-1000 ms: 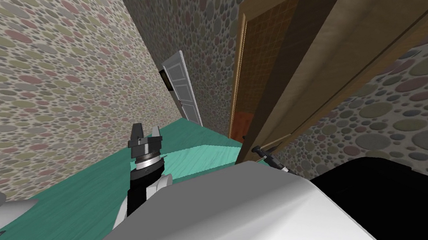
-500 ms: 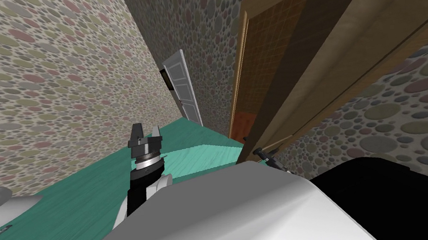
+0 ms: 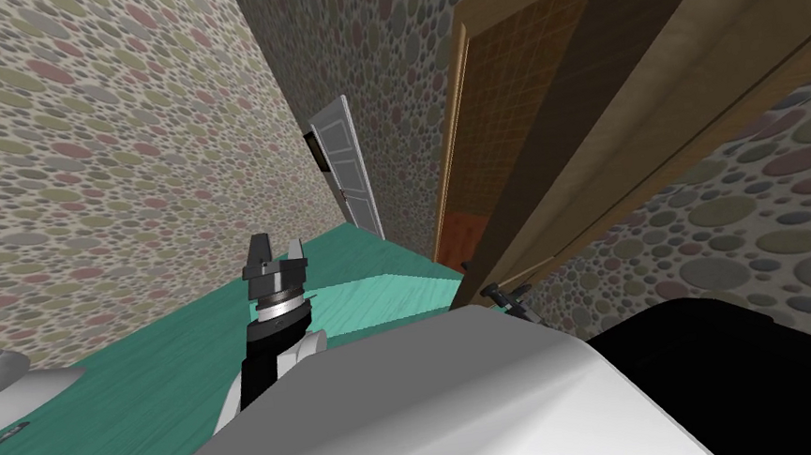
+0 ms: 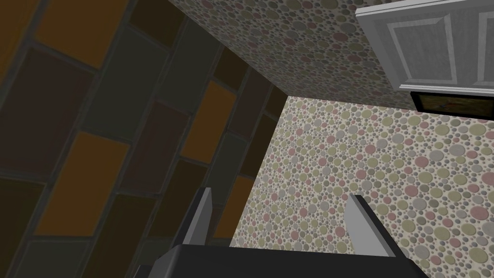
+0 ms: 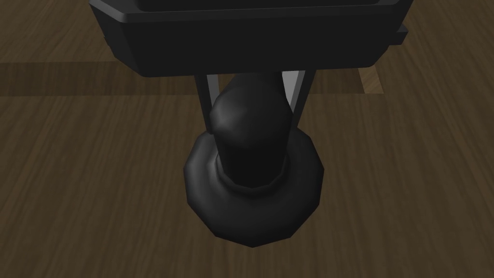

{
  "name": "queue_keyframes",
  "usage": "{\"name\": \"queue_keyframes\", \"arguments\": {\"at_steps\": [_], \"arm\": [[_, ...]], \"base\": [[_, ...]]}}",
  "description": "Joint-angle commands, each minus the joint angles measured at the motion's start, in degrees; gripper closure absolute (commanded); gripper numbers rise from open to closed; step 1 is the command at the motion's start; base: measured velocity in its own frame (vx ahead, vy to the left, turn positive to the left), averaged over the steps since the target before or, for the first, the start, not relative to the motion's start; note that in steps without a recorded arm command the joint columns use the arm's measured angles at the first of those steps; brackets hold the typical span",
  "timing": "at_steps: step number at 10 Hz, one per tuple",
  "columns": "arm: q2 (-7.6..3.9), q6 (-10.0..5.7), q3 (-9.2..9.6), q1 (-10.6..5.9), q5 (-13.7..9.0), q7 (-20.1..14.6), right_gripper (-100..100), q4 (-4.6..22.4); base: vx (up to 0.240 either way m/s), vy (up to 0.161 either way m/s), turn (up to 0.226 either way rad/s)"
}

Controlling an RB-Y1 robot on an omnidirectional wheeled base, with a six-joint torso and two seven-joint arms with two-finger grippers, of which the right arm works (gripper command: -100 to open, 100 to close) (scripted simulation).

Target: Pull the door open

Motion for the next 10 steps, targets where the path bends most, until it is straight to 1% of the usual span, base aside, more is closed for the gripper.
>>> {"name": "queue_keyframes", "arguments": {"at_steps": [1, 2, 4, 6, 7, 8, 9, 10], "arm": [[1.16, -2.13, 1.23, -0.03, 0.9, -0.1, 100, 2.1], [1.15, -3.06, 1.33, 0.22, 1.0, -0.1, 100, 2.6], [1.15, -3.06, 1.33, 0.22, 1.0, -0.1, 100, 2.4], [1.07, -4.76, 1.5, 0.76, 1.2, 0.0, 100, 3.7], [1.07, -4.76, 1.5, 0.76, 1.2, 0.0, 100, 3.7], [1.01, -5.52, 1.57, 1.03, 1.3, 0.0, 100, 4.2], [1.01, -5.52, 1.57, 1.03, 1.3, 0.0, 100, 4.2], [0.93, -6.23, 1.63, 1.3, 1.4, 0.1, 100, 4.7]], "base": [[-0.01, -0.01, 0.02], [-0.018, -0.03, 0.01], [-0.008, -0.013, 0.0], [-0.015, -0.031, 0.008], [-0.021, -0.033, 0.0], [-0.016, -0.034, 0.0], [-0.01, -0.025, -0.001], [-0.02, -0.028, 0.001]]}}
